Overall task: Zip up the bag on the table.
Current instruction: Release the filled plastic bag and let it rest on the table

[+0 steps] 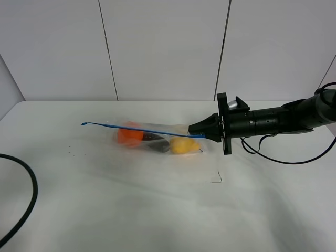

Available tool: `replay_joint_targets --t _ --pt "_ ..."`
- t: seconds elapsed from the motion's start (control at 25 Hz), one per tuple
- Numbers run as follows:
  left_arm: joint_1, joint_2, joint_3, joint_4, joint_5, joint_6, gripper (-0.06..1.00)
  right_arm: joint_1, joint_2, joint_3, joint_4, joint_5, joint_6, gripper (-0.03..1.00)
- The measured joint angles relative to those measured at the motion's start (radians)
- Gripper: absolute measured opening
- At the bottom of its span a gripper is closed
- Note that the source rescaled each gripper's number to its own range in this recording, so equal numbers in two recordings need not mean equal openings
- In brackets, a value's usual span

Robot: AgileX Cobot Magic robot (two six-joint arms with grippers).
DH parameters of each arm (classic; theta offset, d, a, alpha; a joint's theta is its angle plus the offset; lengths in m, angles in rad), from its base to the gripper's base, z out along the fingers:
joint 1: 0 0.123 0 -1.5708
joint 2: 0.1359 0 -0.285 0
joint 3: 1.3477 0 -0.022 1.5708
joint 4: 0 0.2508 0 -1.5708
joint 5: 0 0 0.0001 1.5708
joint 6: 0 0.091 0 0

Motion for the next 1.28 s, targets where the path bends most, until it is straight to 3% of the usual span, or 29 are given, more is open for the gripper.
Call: replay_joint_targets --t 0.56,0.96,1.28 --pt "0.000 -0.242 0.003 -0.001 -0.009 0.000 0.92 0.000 0.000 0.000 0.000 0.000 0.000 0.00" --pt "0.000 -0.547 0.003 -0.002 -0.008 0.000 0.92 0.000 0.000 0.000 0.000 0.000 0.000 0.00" --pt "0.000 -0.618 0.003 -0.003 -0.008 0.000 0.92 0.000 0.000 0.000 0.000 0.000 0.000 0.00"
